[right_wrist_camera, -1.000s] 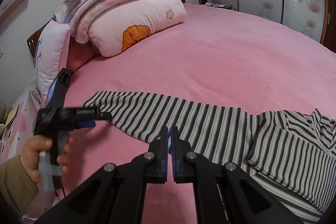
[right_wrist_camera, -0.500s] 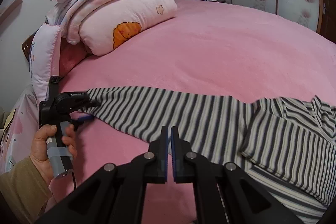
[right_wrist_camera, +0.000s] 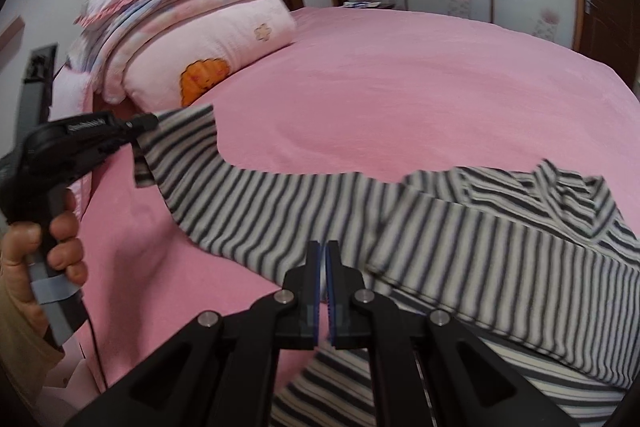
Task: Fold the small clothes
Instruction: 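Carry the held sleeve across the shirt body and open the left gripper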
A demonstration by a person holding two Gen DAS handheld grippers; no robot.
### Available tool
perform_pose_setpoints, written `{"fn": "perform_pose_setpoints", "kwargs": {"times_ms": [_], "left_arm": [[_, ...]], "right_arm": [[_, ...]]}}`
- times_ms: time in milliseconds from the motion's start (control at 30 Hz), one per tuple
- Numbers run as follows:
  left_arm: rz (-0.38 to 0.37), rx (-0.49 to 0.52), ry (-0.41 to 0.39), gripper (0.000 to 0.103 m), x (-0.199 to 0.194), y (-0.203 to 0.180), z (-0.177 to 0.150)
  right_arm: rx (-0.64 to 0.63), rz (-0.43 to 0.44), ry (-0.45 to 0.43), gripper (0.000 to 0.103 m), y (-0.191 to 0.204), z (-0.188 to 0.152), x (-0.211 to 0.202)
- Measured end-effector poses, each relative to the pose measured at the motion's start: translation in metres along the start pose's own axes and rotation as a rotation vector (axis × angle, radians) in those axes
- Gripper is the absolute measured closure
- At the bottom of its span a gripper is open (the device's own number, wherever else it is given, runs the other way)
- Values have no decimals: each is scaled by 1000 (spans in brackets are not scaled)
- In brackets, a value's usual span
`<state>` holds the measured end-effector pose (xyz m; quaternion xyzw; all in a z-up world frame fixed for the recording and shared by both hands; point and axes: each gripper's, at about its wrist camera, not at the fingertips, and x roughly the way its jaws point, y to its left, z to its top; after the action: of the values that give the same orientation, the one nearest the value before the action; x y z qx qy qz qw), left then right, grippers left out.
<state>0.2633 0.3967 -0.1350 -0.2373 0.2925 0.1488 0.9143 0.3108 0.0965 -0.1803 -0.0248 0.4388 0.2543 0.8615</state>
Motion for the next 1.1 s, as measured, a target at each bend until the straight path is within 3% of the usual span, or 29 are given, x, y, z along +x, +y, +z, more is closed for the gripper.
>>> {"fn": "perform_pose_setpoints", "kwargs": {"times_ms": [333,467,667,833,933,1100], "left_arm": [[-152,114,77,100,-3,-110,-17],[-232,132,121,100,-3,-157,-41],[-317,152,238,100,26,-222,-106],[-342,217,414,98,61,-250,-181],[-324,261,503,84,74,-255,-216],[-371,232,519,67,64,-238,-235]], "right_arm": [[91,-79,-44,101,-72,-12,-45],[123,-123,-55,101,-105,-22,-65],[181,-199,-58,101,-157,-45,-91],[229,-249,-8,101,-198,-72,-98],[248,-254,20,100,-212,-83,-99],[256,-217,33,100,-219,-88,-98]]}}
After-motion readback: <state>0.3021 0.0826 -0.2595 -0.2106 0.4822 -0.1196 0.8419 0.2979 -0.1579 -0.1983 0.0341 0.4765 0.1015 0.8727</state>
